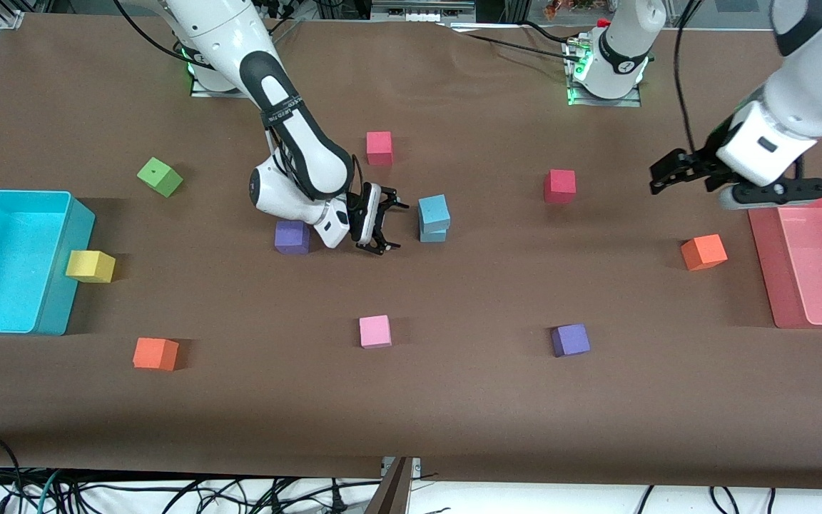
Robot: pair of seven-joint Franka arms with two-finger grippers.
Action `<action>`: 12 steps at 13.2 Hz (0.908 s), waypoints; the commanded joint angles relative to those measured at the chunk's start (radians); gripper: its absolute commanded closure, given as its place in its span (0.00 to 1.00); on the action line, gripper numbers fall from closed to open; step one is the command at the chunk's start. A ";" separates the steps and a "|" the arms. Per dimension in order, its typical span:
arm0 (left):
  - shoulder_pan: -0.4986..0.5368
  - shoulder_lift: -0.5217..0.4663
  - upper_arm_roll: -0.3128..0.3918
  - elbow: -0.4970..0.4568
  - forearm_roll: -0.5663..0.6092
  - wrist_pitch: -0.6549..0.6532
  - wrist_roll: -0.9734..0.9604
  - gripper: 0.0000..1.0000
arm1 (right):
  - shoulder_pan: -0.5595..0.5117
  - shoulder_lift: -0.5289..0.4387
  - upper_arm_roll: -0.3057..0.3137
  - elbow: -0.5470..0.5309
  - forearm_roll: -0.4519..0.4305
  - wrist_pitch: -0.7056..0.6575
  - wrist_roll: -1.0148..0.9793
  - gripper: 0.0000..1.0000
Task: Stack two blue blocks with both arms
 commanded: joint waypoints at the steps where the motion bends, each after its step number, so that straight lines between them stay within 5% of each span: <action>1: 0.019 -0.067 0.028 -0.075 0.042 -0.002 0.089 0.00 | -0.009 -0.002 0.005 -0.002 0.023 -0.011 -0.027 0.01; 12: 0.020 -0.061 0.022 -0.025 0.083 -0.043 0.083 0.00 | -0.024 -0.120 -0.054 -0.049 0.000 -0.018 0.146 0.01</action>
